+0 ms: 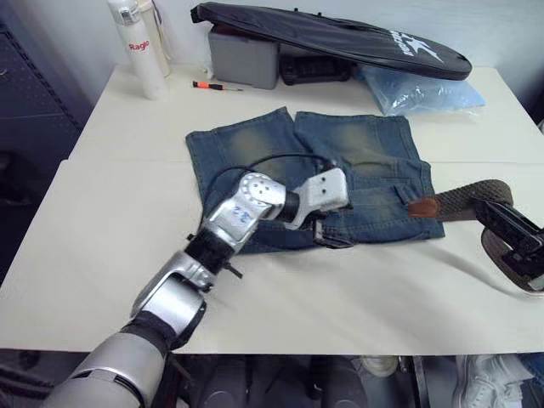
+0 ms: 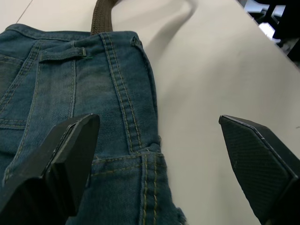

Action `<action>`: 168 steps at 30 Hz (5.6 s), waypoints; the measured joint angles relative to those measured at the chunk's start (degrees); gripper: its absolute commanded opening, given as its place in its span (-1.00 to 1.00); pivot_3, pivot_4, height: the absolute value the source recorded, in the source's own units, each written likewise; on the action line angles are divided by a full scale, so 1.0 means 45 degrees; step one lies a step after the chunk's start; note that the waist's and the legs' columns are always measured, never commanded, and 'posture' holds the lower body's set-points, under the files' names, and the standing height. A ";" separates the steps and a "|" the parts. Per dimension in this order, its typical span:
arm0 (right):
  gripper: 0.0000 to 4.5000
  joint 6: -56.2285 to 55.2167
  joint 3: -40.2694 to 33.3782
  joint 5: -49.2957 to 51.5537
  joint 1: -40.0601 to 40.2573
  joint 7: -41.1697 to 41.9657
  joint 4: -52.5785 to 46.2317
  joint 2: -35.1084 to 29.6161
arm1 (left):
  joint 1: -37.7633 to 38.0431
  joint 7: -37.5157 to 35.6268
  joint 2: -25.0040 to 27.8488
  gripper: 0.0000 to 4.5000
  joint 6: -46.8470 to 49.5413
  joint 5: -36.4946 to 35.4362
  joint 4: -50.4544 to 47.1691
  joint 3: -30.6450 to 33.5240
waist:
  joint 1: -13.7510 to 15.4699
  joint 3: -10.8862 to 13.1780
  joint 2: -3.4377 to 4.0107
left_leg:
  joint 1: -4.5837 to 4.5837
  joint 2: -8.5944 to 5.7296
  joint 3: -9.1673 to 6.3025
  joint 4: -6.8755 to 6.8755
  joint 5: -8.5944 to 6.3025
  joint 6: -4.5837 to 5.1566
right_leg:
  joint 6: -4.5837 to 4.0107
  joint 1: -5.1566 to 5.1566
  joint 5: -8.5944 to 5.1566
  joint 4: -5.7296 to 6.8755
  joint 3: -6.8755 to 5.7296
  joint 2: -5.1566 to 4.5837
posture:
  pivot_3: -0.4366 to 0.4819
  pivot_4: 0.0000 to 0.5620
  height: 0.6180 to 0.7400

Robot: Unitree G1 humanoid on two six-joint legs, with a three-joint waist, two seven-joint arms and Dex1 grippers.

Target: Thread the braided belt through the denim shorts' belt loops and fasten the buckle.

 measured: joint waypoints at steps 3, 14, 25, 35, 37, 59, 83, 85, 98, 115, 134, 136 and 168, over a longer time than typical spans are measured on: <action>-1.00 0.0164 -0.0412 0.0002 0.0337 -0.0075 -0.0354 -0.0096 | -0.0351 0.0174 -0.0547 0.99 -0.0629 0.0462 0.0936 -0.0102 | 0.0049 0.0000 -0.0001 | -0.0016 -0.0006 -0.0001 0.0007 -0.0009 0.0018 | 0.0013 -0.0001 0.0009 -0.0019 -0.0002 -0.0004 | -0.05 -0.47 1.00; -1.00 0.0970 -0.1895 0.0062 0.1435 -0.0699 -0.1582 -0.0656 | -0.1677 0.1528 -0.2260 -0.24 -0.3054 0.2488 0.5267 -0.0827 | 0.0196 0.0004 -0.0008 | -0.0054 -0.0011 0.0034 0.0015 -0.0048 0.0083 | 0.0068 0.0000 0.0062 -0.0138 0.0002 -0.0002 | -0.05 -0.47 1.00; -1.00 0.2107 -0.3296 0.0397 0.1472 -0.0689 -0.1437 -0.2372 | -0.0915 -0.0838 -0.1061 -0.97 -0.4805 0.2593 0.4745 -0.0450 | -0.0025 -0.0003 0.0004 | -0.0045 0.0002 0.0037 0.0052 -0.0053 0.0092 | 0.0054 0.0007 0.0087 -0.0117 0.0011 0.0001 | -0.05 -0.47 1.00; -1.00 0.2354 -0.1432 0.1370 0.0416 -0.0747 -0.1252 -0.2488 | 0.2314 -0.6420 0.3575 -0.97 -0.5082 0.0863 -0.1117 -0.0124 | -0.0038 -0.0005 0.0007 | -0.0051 0.0006 0.0038 0.0201 -0.0063 0.0107 | 0.0056 0.0023 0.0095 -0.0036 0.0040 0.0005 | -0.05 -0.47 1.00; -1.00 0.2336 -0.0969 0.1632 0.0366 -0.1023 -0.1489 -0.2388 | 0.2313 -0.6492 0.3790 -0.97 -0.5552 0.0965 -0.0804 -0.0009 | -0.0023 -0.0005 0.0005 | -0.0052 0.0005 0.0038 0.0207 -0.0066 0.0111 | 0.0060 0.0029 0.0106 -0.0041 0.0047 0.0004 | -0.05 -0.47 1.00; -1.00 0.0555 0.3648 0.3047 0.0515 -0.6616 -0.2472 0.0195 | 0.1636 -0.6297 0.5251 0.95 0.3553 -0.2793 -0.3713 0.3459 | -0.0107 -0.0004 0.0005 | -0.0029 0.0005 0.0086 0.0207 -0.0066 0.0112 | 0.0069 0.0009 0.0110 -0.0007 0.0110 0.0009 | -0.05 -0.47 1.00; -1.00 -0.0193 0.4461 0.1852 0.0499 -0.6934 -0.2061 0.1188 | 0.2537 -0.5014 0.5795 0.95 0.4047 -0.2780 -0.4962 0.3665 | -0.0101 -0.0005 0.0005 | -0.0021 0.0008 0.0136 0.0206 -0.0072 0.0122 | 0.0069 -0.0017 0.0111 0.0008 0.0164 0.0015 | -0.05 -0.47 1.00; -1.00 -0.0213 0.4591 0.1842 0.0521 -0.6964 -0.2137 0.1224 | 0.2537 -0.5014 0.5795 0.95 0.4021 -0.2779 -0.4955 0.3665 | -0.0108 -0.0005 0.0005 | -0.0019 0.0008 0.0138 0.0206 -0.0073 0.0123 | 0.0069 -0.0017 0.0111 0.0009 0.0166 0.0015 | -0.05 -0.47 1.00; -1.00 -0.0426 0.4264 0.2444 0.0961 -0.6822 -0.2154 0.1304 | 0.2546 -0.5012 0.5781 0.95 0.3929 -0.2776 -0.4947 0.3658 | -0.0098 -0.0005 0.0005 | -0.0016 0.0008 0.0144 0.0206 -0.0074 0.0125 | 0.0070 -0.0018 0.0111 0.0010 0.0171 0.0015 | -0.05 -0.47 1.00; -1.00 -0.1925 0.4223 0.4651 0.1155 -0.7062 -0.2175 0.2783 | 0.2546 -0.5034 0.5713 0.95 0.3457 -0.2686 -0.4645 0.3533 | -0.0111 -0.0005 0.0005 | -0.0011 0.0010 0.0154 0.0206 -0.0077 0.0128 | 0.0071 -0.0022 0.0111 0.0015 0.0186 0.0017 | -0.05 -0.47 1.00; -1.00 -0.1836 0.4534 0.3649 0.2201 -0.6825 -0.2006 0.2816 | 0.2841 -0.5211 0.5717 0.95 0.2639 -0.2596 -0.4023 0.3532 | -0.0113 -0.0005 0.0006 | -0.0010 0.0010 0.0158 0.0206 -0.0080 0.0131 | 0.0071 -0.0026 0.0111 0.0019 0.0190 0.0017 | -0.05 -0.47 1.00; -1.00 -0.1836 0.4712 0.3603 0.2206 -0.6816 -0.2006 0.2881 | 0.2842 -0.5218 0.5718 0.95 0.2612 -0.2593 -0.3971 0.3532 | -0.0114 -0.0005 0.0006 | -0.0009 0.0010 0.0158 0.0206 -0.0080 0.0131 | 0.0070 -0.0026 0.0111 0.0019 0.0191 0.0017 | -0.05 -0.47 1.00; -1.00 -0.1900 0.7329 0.1080 0.0381 -0.7221 -0.1171 0.4946 | 0.2986 -0.5098 0.5707 0.95 0.2746 -0.2498 -0.4274 0.3528 | -0.0410 -0.0005 0.0006 | -0.0003 0.0015 0.0161 0.0206 -0.0080 0.0129 | 0.0070 -0.0033 0.0111 0.0037 0.0200 0.0020 | -0.05 -0.47 1.00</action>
